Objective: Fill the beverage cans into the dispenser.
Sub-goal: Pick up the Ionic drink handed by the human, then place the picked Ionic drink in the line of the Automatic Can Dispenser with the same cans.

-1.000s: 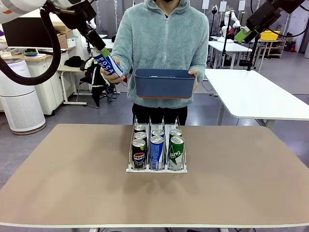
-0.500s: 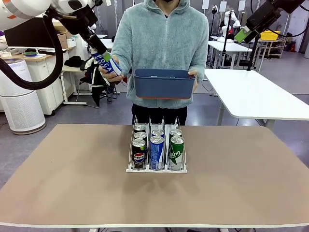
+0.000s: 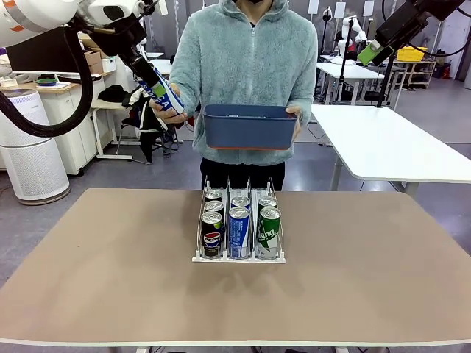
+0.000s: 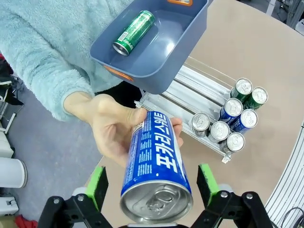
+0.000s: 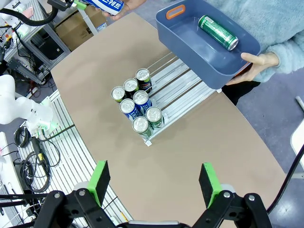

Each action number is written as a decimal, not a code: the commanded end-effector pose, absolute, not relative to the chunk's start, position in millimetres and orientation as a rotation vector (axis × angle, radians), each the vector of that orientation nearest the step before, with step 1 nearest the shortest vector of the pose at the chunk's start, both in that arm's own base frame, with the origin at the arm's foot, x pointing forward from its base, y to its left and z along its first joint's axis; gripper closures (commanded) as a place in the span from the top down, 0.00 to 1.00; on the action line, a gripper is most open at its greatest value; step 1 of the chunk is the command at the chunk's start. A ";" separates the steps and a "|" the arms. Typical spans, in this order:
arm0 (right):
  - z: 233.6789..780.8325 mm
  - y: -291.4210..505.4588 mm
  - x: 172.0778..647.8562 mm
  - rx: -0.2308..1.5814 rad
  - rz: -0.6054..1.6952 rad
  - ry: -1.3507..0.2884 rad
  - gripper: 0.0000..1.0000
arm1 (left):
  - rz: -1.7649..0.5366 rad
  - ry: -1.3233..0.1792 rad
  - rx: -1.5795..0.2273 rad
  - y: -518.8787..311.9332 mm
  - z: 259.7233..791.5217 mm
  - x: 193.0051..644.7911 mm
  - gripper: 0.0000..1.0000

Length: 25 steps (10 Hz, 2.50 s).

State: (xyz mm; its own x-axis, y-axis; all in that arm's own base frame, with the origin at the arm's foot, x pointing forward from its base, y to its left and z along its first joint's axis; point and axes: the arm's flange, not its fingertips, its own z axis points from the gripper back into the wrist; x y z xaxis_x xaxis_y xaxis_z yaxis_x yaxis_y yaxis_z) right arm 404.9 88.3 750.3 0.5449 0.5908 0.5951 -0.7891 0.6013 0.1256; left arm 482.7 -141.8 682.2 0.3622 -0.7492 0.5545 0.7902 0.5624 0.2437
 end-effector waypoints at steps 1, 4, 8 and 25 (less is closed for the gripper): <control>748.7 87.8 404.8 0.410 0.847 -0.534 1.00 | -0.998 -0.679 -0.079 -143.1 681.6 483.0 1.00; 748.7 87.8 404.8 0.410 0.847 -0.534 1.00 | -0.979 -0.666 -0.068 -141.8 684.5 481.0 0.40; 748.7 87.8 404.8 0.410 0.847 -0.534 1.00 | -0.957 -0.671 -0.059 -141.0 686.2 478.8 0.00; 748.7 87.8 404.8 0.410 0.847 -0.534 1.00 | -0.939 -0.673 -0.081 -142.3 686.8 479.4 0.41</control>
